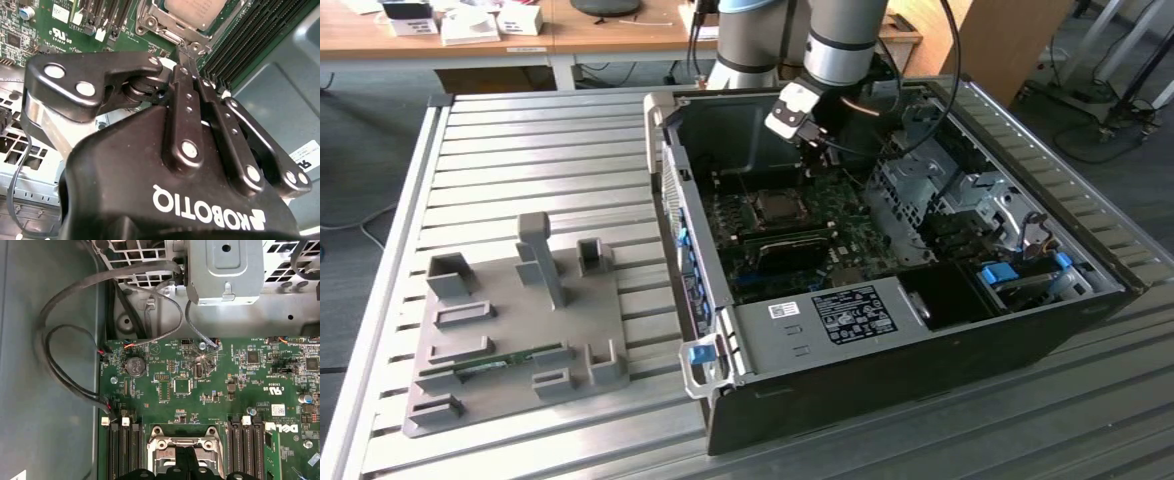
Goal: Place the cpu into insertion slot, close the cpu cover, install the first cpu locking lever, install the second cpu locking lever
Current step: 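Close the cpu cover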
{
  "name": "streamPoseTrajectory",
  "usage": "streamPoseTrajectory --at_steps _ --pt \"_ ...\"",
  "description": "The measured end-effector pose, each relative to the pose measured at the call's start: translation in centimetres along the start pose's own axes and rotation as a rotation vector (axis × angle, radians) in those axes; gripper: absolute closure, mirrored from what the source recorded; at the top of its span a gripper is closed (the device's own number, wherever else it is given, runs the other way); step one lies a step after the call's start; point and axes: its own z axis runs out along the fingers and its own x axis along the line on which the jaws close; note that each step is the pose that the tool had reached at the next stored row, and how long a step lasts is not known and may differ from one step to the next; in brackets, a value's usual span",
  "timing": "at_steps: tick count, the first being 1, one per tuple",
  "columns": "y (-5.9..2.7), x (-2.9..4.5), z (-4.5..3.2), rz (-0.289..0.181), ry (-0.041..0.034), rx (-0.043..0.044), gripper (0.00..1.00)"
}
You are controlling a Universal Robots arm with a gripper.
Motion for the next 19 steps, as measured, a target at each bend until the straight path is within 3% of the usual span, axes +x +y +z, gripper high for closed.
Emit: streamPoseTrajectory --at_steps 3,4,7,8,14,19 --pt "0.0 0.0 0.01 0.0 0.0 0.0013 0.89" --pt "-0.01 0.0 0.04 0.0 -0.0001 0.0112 0.89" --pt "-0.01 0.0 0.13 0.001 -0.0021 0.0521 0.89" --pt "-0.01 0.0 0.15 0.001 -0.0024 0.0599 0.89" --pt "-0.05 0.0 0.16 -0.001 -0.0024 0.0618 0.89" --pt "-0.08 -0.01 0.26 -0.08 -0.0008 0.0628 0.89"
